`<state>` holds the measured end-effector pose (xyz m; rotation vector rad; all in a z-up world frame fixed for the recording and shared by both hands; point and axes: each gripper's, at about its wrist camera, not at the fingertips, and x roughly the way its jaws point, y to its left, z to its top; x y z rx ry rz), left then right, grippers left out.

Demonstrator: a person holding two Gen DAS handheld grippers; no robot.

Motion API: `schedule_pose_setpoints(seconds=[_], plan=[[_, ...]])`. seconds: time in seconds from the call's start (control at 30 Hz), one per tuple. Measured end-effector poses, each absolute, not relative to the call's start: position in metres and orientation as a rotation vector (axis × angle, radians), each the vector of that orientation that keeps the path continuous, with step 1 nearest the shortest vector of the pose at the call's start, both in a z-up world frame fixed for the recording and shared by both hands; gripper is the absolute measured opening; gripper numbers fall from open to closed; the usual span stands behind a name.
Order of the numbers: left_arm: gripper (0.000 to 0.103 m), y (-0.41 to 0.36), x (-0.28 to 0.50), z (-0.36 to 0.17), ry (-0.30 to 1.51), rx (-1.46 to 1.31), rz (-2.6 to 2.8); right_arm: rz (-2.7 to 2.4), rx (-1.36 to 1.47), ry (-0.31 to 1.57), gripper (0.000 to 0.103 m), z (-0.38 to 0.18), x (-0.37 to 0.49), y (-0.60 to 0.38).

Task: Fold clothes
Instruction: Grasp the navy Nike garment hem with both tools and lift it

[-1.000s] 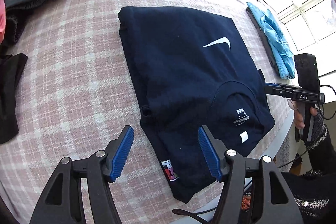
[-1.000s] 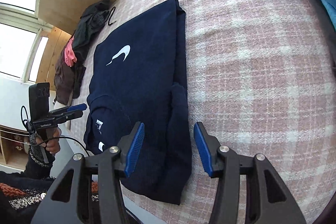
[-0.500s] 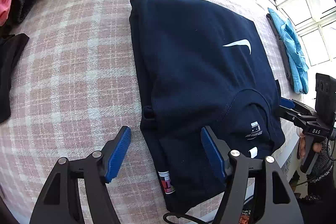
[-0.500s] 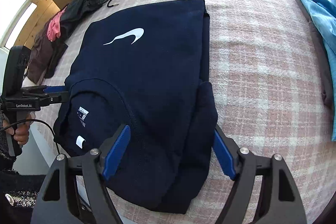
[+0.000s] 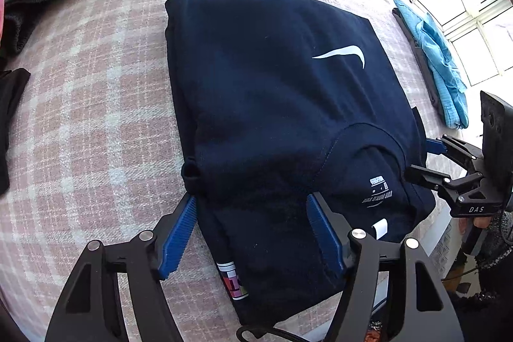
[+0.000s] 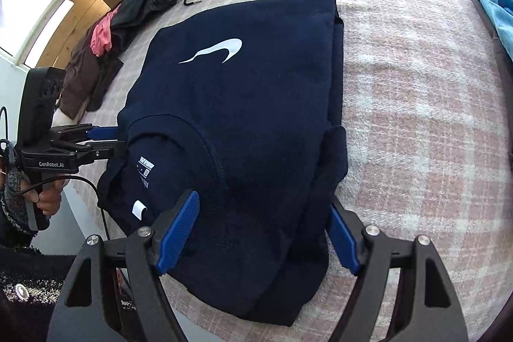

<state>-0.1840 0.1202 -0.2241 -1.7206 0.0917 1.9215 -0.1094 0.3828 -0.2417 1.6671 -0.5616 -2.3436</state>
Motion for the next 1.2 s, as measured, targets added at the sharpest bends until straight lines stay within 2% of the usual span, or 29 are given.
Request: schedule_pose_setpoints(seconds=[0.17, 0.2, 0.37, 0.43, 0.57, 0.63, 0.67, 0.73, 0.77, 0.8, 0.83, 0.87, 1.0, 1.1, 1.2], plan=[[0.066, 0.112, -0.19, -0.22, 0.069, -1.725, 1.921, -2.279, 1.605, -0.752, 0.076, -0.245, -0.108, 0.393], [0.065, 0.112, -0.19, -0.22, 0.069, -1.723, 1.923, -2.273, 1.607, -0.744, 0.076, -0.245, -0.108, 0.393], [0.063, 0.112, -0.187, -0.22, 0.079, -1.71, 1.925, -2.287, 1.657, -0.585, 0.079, -0.24, -0.106, 0.38], [0.063, 0.114, -0.185, -0.22, 0.09, -1.71, 1.929, -2.277, 1.667, -0.577, 0.083, -0.242, -0.109, 0.377], [0.063, 0.114, -0.182, -0.22, 0.099, -1.697, 1.939, -2.251, 1.716, -0.552, 0.099, -0.244, -0.117, 0.364], [0.062, 0.114, -0.181, -0.219, 0.108, -1.691, 1.944, -2.258, 1.757, -0.464, 0.101, -0.244, -0.118, 0.353], [0.061, 0.114, -0.18, -0.219, 0.115, -1.688, 1.948, -2.269, 1.766, -0.402, 0.102, -0.244, -0.117, 0.347], [0.051, 0.114, -0.178, -0.219, 0.125, -1.677, 1.947, -2.292, 1.75, -0.281, 0.1, -0.243, -0.114, 0.336], [0.049, 0.114, -0.178, -0.219, 0.122, -1.675, 1.947, -2.305, 1.719, -0.266, 0.089, -0.242, -0.112, 0.335], [0.047, 0.113, -0.179, -0.22, 0.105, -1.671, 1.937, -2.326, 1.683, -0.271, 0.06, -0.239, -0.11, 0.337], [0.036, 0.112, -0.179, -0.22, 0.083, -1.667, 1.923, -2.316, 1.681, -0.313, 0.039, -0.24, -0.11, 0.342], [0.033, 0.11, -0.179, -0.221, 0.058, -1.667, 1.911, -2.306, 1.678, -0.356, 0.026, -0.241, -0.111, 0.347], [0.026, 0.107, -0.181, -0.225, -0.012, -1.664, 1.879, -2.254, 1.659, -0.468, 0.025, -0.243, -0.115, 0.356], [0.024, 0.104, -0.181, -0.226, -0.05, -1.666, 1.865, -2.166, 1.599, -0.734, 0.023, -0.248, -0.119, 0.366], [0.021, 0.1, -0.184, -0.229, -0.174, -1.672, 1.807, -2.087, 1.491, -0.904, 0.023, -0.247, -0.124, 0.358]])
